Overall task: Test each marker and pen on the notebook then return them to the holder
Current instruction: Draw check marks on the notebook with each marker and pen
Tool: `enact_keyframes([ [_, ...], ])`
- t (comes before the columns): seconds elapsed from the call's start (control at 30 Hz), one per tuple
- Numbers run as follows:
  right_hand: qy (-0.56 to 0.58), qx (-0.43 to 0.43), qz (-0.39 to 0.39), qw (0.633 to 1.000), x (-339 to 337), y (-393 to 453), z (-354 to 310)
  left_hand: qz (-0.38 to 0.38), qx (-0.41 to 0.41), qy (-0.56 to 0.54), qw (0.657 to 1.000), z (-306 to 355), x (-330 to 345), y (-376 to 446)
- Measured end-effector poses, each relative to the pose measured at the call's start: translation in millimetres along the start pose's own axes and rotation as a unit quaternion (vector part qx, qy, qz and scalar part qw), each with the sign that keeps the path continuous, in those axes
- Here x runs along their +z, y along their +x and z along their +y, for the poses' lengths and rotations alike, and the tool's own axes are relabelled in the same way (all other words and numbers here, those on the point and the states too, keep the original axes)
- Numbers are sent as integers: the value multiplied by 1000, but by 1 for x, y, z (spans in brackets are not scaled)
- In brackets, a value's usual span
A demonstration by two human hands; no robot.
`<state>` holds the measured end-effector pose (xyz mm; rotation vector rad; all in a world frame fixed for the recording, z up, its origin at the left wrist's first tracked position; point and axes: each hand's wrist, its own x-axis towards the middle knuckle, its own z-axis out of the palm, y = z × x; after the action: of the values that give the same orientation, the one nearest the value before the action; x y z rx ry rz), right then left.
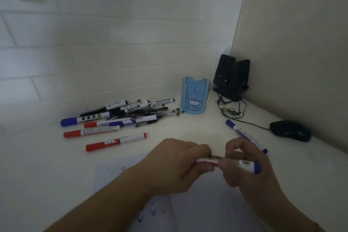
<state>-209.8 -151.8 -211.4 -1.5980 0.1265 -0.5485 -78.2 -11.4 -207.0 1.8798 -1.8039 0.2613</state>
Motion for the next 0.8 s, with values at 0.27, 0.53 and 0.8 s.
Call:
enact_keyframes([
  [0.27, -84, -60, 34, 994, 0, 0, 2, -26, -37, -115, 992, -4, 2, 3],
  [0.53, -31, -72, -16, 997, -10, -1, -12, -55, -144, -130, 979, -11, -8, -8],
  [0.8, 90, 166, -58, 980, -11, 8, -6, -6, -255, 35, 966, -42, 11, -15],
])
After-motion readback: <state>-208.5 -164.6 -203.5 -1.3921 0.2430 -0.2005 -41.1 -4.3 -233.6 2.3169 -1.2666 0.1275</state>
